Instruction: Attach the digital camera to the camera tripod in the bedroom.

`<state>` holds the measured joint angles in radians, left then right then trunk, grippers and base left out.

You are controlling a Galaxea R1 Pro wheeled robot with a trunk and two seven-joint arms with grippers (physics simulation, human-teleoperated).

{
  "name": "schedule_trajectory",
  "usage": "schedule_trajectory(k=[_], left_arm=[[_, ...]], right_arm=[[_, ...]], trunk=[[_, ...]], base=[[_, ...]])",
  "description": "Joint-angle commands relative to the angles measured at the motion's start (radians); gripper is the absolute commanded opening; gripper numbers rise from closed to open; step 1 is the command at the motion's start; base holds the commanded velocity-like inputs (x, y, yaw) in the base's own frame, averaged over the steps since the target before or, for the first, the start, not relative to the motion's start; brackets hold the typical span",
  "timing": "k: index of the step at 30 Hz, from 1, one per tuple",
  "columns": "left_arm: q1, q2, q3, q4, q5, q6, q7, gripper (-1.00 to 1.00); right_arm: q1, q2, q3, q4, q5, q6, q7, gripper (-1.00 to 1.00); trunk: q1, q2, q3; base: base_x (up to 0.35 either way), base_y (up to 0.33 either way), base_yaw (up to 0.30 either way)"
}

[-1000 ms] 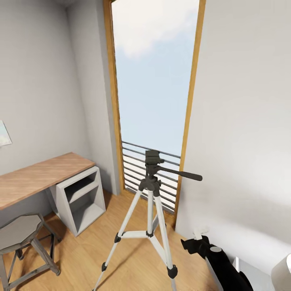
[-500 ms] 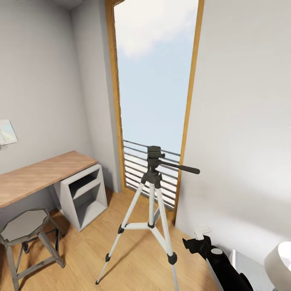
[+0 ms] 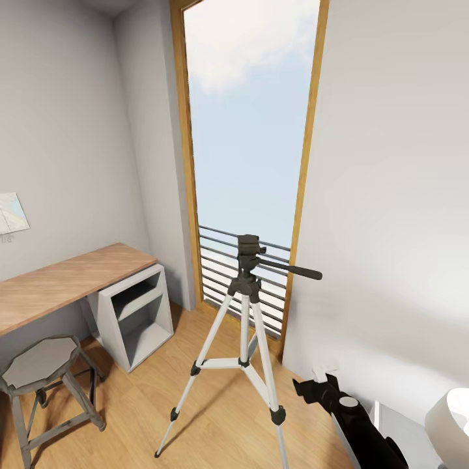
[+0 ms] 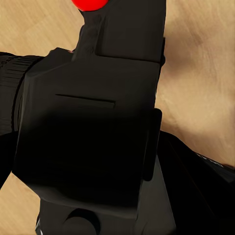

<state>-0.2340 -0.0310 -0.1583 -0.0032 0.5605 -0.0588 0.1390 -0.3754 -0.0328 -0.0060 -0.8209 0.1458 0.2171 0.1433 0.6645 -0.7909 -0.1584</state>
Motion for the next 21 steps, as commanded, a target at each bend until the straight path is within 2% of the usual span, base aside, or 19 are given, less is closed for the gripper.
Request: schedule_trajectory(k=[1,16,17,21], left_arm=[[-0.001,0.000,-0.009,0.000,0.007,-0.003,0.002,-1.00],[-0.001,0.000,-0.009,0.000,0.007,-0.003,0.002,-1.00],[-0.001,0.000,-0.009,0.000,0.007,-0.003,0.002,-1.00],[-0.001,0.000,-0.009,0.000,0.007,-0.003,0.002,-1.00]], right_arm=[[0.000,0.000,0.000,-0.003,0.011,0.005,0.006,1.00],[0.000,0.000,-0.001,-0.041,0.012,0.012,0.076,1.00],[0.000,0.000,-0.001,-0.043,0.012,0.013,0.279,1.00],[0.000,-0.001,0.000,-0.049,0.011,0.015,0.337,1.00]], trunk=[[0.000,-0.001,-0.002],[0.000,-0.001,-0.002],[0.000,-0.001,-0.002],[0.000,-0.001,-0.002]], base=[[0.000,0.000,0.000],[0.000,0.000,0.000],[0.000,0.000,0.000],[0.000,0.000,0.000]])
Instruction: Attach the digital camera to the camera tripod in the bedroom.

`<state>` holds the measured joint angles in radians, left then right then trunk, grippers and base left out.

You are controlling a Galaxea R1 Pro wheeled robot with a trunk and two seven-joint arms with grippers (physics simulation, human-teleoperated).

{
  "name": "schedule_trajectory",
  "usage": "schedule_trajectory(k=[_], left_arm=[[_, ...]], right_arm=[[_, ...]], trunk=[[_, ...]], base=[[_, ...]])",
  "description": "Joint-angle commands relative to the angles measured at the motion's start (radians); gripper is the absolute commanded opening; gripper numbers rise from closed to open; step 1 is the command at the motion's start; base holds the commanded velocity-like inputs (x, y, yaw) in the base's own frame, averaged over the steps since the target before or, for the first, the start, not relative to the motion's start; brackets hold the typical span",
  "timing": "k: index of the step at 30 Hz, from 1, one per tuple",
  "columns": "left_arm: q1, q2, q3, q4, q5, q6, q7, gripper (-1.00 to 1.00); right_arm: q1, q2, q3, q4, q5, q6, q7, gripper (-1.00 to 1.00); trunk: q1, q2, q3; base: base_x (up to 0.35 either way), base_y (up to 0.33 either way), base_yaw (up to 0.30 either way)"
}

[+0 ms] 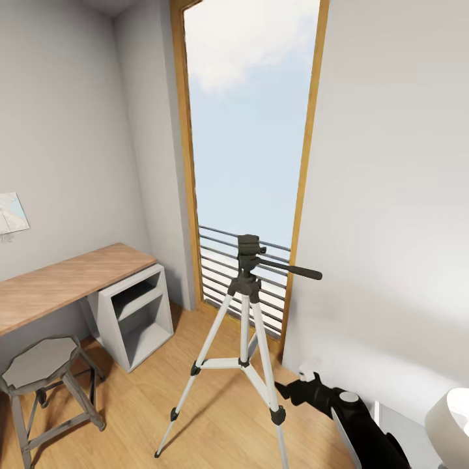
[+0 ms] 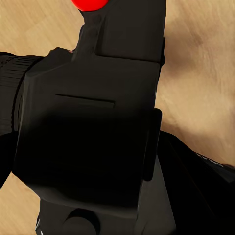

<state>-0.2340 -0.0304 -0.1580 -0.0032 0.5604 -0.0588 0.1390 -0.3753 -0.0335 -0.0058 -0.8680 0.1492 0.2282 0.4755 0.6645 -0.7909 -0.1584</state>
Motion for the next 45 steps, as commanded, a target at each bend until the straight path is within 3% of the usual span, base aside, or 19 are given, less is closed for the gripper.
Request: schedule_trajectory(k=[1,13,37,45], left_arm=[[-0.001,0.000,-0.009,0.000,0.007,-0.003,0.002,-1.00],[-0.001,0.000,-0.008,0.000,0.007,-0.003,0.002,-1.00],[-0.001,-0.001,-0.009,0.000,0.007,-0.003,0.002,-1.00],[-0.001,-0.001,-0.009,0.000,0.007,-0.003,0.002,-1.00]], right_arm=[[-0.001,0.000,-0.001,-0.002,0.008,0.004,0.012,1.00],[-0.001,-0.001,-0.014,-0.005,0.006,0.005,0.085,1.00],[-0.001,-0.001,-0.001,-0.005,0.006,0.000,0.103,1.00],[-0.001,0.000,-0.002,-0.005,0.008,-0.004,0.157,1.00]], trunk=[[0.000,-0.001,-0.002],[0.000,-0.001,-0.002],[0.000,-0.001,-0.002],[0.000,-0.001,-0.002]], base=[[0.000,0.000,0.000],[0.000,0.000,0.000],[0.000,0.000,0.000],[0.000,0.000,0.000]])
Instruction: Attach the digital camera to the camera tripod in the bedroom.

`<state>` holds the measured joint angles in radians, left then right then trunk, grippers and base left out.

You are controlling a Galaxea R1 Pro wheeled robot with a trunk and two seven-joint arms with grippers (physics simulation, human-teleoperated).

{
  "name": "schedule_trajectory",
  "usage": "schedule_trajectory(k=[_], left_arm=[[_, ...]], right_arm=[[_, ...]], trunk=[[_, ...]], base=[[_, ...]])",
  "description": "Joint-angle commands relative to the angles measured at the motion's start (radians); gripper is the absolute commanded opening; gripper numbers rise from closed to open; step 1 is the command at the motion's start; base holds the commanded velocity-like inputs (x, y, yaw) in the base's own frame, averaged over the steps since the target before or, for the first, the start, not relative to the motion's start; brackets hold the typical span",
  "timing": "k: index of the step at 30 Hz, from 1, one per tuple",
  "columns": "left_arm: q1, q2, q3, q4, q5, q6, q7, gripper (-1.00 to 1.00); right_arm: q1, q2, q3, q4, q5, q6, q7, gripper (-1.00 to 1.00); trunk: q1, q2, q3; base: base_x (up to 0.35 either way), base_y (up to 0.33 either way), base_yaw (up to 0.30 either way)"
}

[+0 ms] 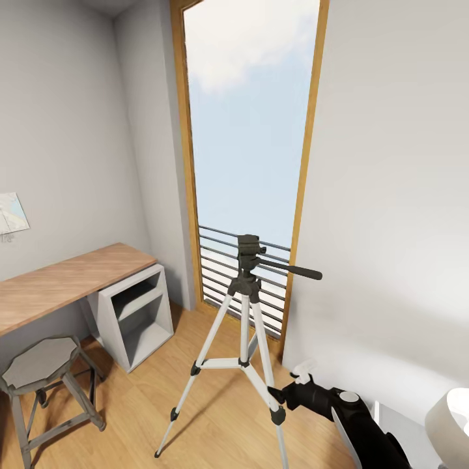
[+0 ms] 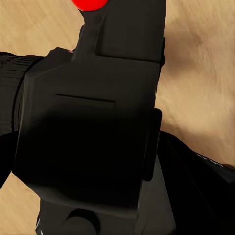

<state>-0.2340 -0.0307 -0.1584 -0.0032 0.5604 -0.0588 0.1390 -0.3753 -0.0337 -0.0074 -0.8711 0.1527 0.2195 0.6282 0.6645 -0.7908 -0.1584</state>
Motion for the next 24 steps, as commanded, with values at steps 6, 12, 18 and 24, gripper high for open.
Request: schedule_trajectory(k=[6,12,18,24], left_arm=[[-0.001,-0.001,-0.009,0.000,0.007,-0.003,0.002,-1.00],[-0.001,-0.001,-0.009,0.000,0.005,-0.003,0.002,-1.00],[-0.001,0.000,-0.009,0.000,0.001,-0.003,0.001,-1.00],[-0.001,0.000,-0.009,0.000,0.000,-0.003,0.001,-1.00]], right_arm=[[-0.001,0.001,-0.003,-0.002,0.003,0.004,0.023,1.00],[-0.001,0.001,-0.004,-0.002,0.002,0.003,0.022,1.00],[-0.001,0.002,-0.006,-0.001,0.003,0.003,0.016,1.00],[-0.001,0.003,-0.008,0.001,0.004,0.003,0.015,1.00]], trunk=[[0.000,-0.001,-0.002],[0.000,-0.001,-0.002],[0.000,-0.001,-0.002],[0.000,-0.001,-0.002]], base=[[0.000,0.000,0.000],[0.012,0.000,0.000],[0.182,0.039,0.000],[0.132,0.037,0.000]])
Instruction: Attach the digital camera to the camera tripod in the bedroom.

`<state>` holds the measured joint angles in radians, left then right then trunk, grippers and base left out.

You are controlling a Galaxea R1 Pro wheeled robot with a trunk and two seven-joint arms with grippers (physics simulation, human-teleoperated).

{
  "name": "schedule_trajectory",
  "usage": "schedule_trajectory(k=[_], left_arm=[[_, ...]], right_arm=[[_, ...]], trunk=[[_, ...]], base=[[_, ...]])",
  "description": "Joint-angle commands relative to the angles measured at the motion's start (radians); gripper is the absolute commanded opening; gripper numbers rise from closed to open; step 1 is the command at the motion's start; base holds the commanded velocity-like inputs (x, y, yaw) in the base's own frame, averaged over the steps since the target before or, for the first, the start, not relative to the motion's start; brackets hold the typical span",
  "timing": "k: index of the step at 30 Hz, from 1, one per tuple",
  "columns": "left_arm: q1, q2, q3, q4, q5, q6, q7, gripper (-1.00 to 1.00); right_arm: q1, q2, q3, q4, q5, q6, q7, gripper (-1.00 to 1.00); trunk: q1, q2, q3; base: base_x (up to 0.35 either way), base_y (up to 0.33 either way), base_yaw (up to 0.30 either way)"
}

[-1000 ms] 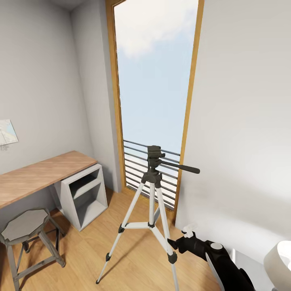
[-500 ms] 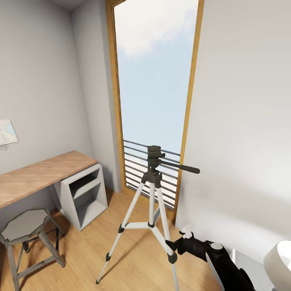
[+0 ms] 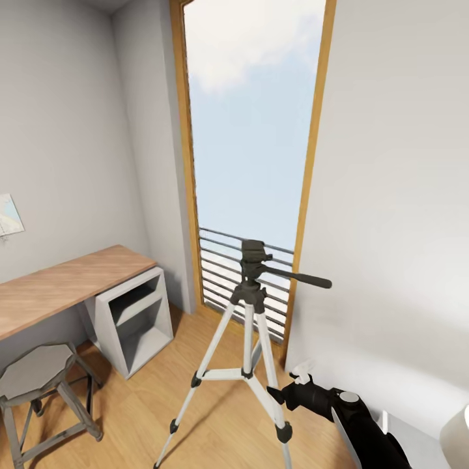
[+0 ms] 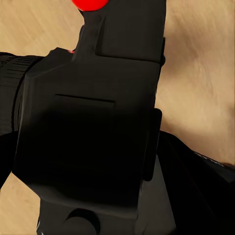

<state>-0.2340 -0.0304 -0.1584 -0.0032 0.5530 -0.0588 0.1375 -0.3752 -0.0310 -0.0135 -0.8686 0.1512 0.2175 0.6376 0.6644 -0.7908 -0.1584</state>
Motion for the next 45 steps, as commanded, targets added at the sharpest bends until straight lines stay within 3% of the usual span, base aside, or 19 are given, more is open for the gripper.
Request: schedule_trajectory(k=[1,18,32,39,45], left_arm=[[-0.001,0.000,-0.009,0.000,0.007,-0.003,0.002,-1.00],[-0.001,-0.002,-0.009,0.000,0.007,-0.003,0.002,-1.00],[-0.001,-0.002,-0.009,-0.001,0.007,-0.003,0.002,-1.00],[-0.001,-0.002,-0.009,-0.001,0.008,-0.003,0.002,-1.00],[-0.001,-0.002,-0.009,-0.001,0.007,-0.003,0.002,-1.00]], right_arm=[[-0.001,0.000,-0.001,-0.002,0.005,0.005,0.005,1.00],[-0.001,0.002,0.001,0.002,0.003,0.005,0.005,1.00],[-0.001,0.026,0.002,0.004,0.002,0.007,0.005,1.00],[-0.001,0.078,-0.006,-0.003,0.002,0.021,-0.006,1.00],[-0.001,0.107,-0.006,-0.032,0.002,0.052,-0.038,1.00]], trunk=[[0.000,-0.001,-0.002],[0.000,-0.001,-0.002],[0.000,-0.001,-0.002],[0.000,-0.001,-0.002],[0.000,-0.001,-0.002]], base=[[0.049,0.014,0.000],[0.010,0.003,0.000],[0.000,0.000,0.000],[0.000,0.000,0.000],[0.000,0.000,0.000]])
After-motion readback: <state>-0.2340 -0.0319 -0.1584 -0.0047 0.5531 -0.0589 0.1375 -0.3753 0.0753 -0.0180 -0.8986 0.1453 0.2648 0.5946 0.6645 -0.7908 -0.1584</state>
